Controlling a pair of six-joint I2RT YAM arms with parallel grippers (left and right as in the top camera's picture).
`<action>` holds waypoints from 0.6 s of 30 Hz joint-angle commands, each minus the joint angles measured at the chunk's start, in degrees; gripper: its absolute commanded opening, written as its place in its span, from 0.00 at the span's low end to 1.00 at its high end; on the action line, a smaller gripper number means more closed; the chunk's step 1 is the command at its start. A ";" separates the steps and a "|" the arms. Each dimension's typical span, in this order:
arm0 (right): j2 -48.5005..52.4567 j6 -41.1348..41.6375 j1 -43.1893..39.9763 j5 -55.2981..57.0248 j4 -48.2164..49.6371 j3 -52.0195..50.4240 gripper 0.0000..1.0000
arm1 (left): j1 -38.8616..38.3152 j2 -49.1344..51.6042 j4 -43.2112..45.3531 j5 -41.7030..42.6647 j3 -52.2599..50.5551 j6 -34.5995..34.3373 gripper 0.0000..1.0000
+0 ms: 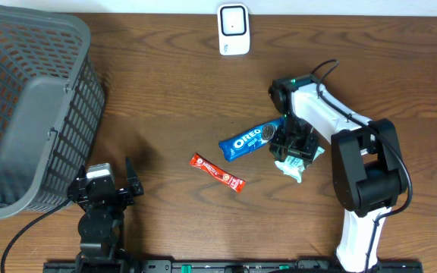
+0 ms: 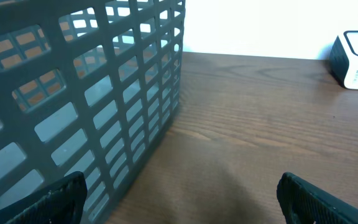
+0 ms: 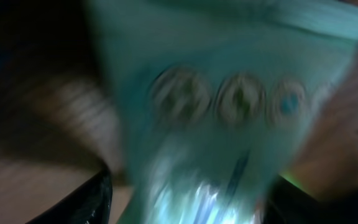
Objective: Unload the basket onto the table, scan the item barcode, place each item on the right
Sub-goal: 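Reach the right gripper down and grasp the green tissue pack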
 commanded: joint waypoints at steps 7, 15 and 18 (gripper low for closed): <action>-1.33 -0.57 0.04 0.11 5.07 -5.86 0.57 | 0.24 -0.02 -0.31 -0.31 -1.49 0.96 0.98; -1.33 -12.79 0.04 -11.17 3.56 2.43 0.54 | 0.24 -0.02 -0.31 -0.28 -1.49 0.96 0.98; -1.33 -18.27 0.07 -19.67 1.33 6.67 0.27 | 0.24 -0.02 -0.31 -0.31 -1.49 0.96 0.98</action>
